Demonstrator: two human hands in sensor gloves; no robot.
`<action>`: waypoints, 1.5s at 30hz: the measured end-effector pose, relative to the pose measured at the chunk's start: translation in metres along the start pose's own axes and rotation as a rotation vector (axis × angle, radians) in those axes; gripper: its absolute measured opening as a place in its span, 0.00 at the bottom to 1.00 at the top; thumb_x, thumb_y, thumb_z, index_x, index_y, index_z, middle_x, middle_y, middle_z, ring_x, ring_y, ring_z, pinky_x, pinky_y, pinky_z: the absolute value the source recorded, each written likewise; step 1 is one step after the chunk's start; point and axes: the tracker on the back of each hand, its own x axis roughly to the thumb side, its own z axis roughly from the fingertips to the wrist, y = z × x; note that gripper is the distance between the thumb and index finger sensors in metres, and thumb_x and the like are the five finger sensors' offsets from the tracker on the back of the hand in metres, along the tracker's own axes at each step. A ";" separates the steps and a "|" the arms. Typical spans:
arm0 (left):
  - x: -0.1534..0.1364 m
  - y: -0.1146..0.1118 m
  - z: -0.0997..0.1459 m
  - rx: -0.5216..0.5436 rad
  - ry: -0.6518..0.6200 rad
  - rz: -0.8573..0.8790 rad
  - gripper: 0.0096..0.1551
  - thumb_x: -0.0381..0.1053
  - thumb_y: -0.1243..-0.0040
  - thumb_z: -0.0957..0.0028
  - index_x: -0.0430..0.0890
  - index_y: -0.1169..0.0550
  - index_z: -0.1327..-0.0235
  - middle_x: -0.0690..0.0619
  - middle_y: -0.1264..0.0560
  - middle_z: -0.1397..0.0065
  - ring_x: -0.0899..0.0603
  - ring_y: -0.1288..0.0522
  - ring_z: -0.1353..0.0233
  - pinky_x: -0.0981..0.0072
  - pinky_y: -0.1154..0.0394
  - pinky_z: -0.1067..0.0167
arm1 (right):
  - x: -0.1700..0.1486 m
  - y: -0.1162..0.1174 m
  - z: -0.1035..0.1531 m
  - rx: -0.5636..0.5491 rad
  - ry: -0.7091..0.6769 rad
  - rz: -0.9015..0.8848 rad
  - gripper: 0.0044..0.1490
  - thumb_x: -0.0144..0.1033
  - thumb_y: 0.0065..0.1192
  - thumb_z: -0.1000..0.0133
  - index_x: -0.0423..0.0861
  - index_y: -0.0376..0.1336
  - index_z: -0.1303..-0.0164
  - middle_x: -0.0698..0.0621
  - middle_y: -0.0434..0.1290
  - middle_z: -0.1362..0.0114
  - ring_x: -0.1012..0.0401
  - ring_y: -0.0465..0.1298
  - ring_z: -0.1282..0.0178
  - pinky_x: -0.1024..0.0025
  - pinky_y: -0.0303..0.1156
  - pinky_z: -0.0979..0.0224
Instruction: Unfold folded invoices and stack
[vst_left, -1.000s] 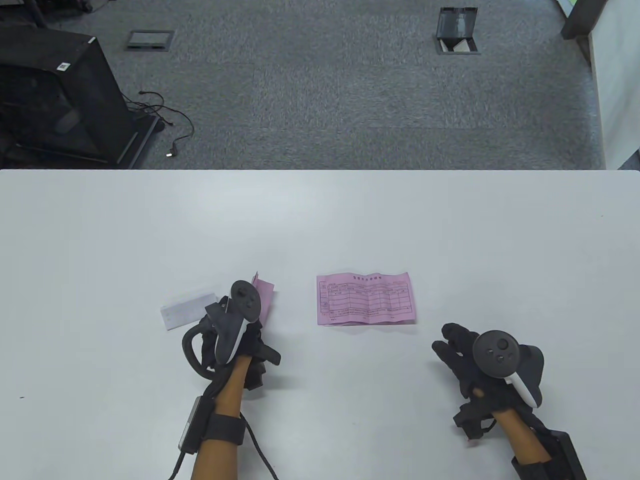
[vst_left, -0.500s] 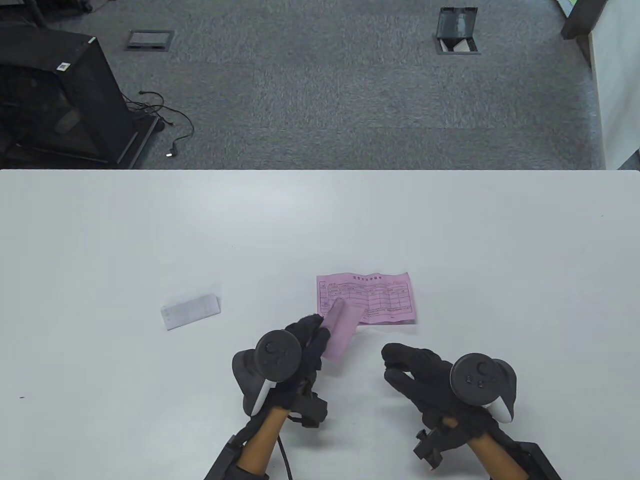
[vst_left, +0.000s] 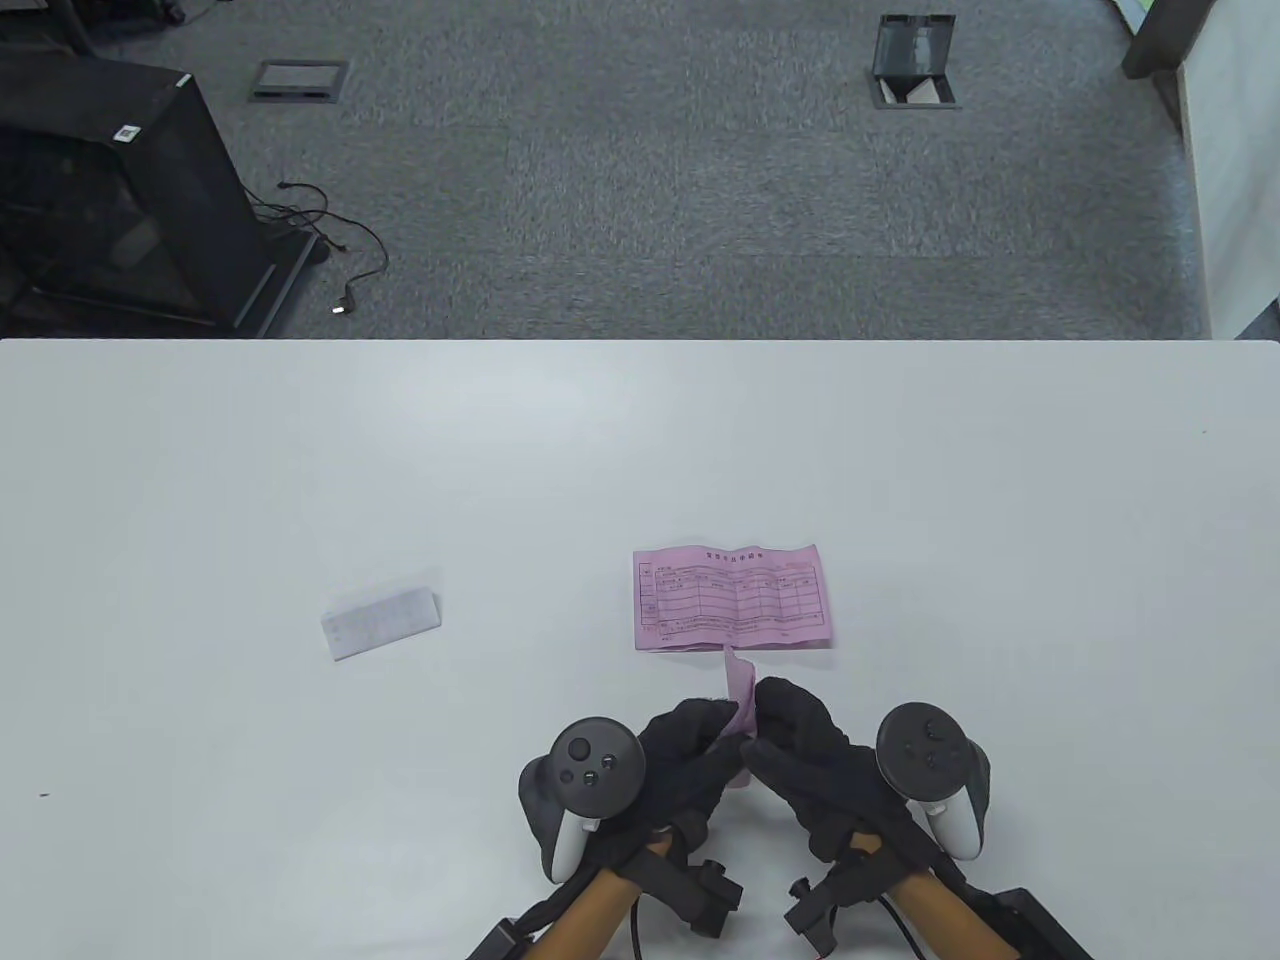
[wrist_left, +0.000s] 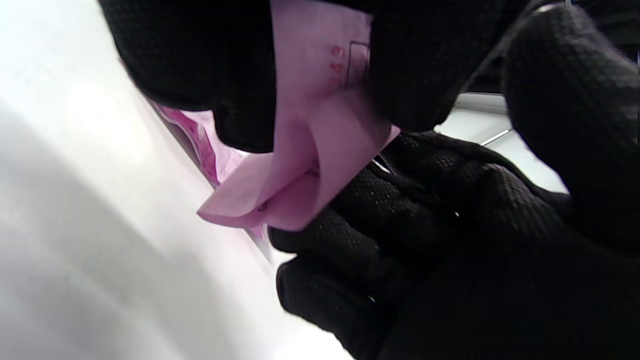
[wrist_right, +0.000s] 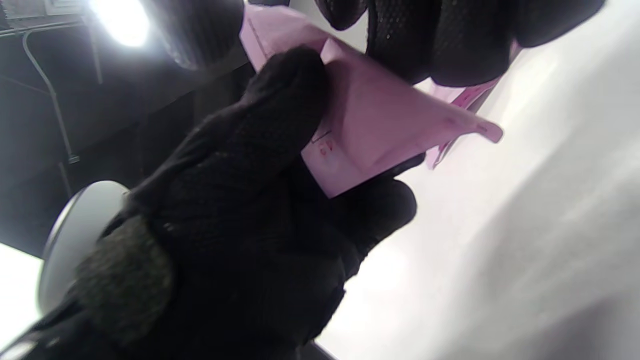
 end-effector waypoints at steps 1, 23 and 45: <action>0.000 -0.003 0.001 -0.017 0.008 0.017 0.22 0.52 0.27 0.52 0.55 0.21 0.45 0.50 0.17 0.39 0.42 0.19 0.39 0.49 0.22 0.43 | -0.001 0.000 0.000 0.000 0.005 -0.008 0.53 0.62 0.52 0.47 0.41 0.44 0.22 0.38 0.65 0.28 0.39 0.70 0.33 0.38 0.63 0.31; -0.008 -0.009 0.003 -0.099 0.007 0.007 0.20 0.55 0.28 0.51 0.55 0.19 0.46 0.50 0.17 0.38 0.38 0.21 0.35 0.46 0.24 0.40 | -0.004 -0.007 -0.002 -0.055 0.055 0.000 0.34 0.46 0.51 0.43 0.40 0.62 0.32 0.39 0.77 0.38 0.40 0.79 0.40 0.40 0.70 0.36; -0.038 0.033 0.003 -0.004 0.269 -0.002 0.26 0.47 0.27 0.50 0.46 0.24 0.39 0.47 0.15 0.47 0.40 0.18 0.43 0.48 0.22 0.47 | -0.022 -0.056 -0.009 -0.198 0.150 0.166 0.25 0.44 0.60 0.46 0.43 0.68 0.44 0.48 0.81 0.50 0.50 0.82 0.50 0.46 0.70 0.35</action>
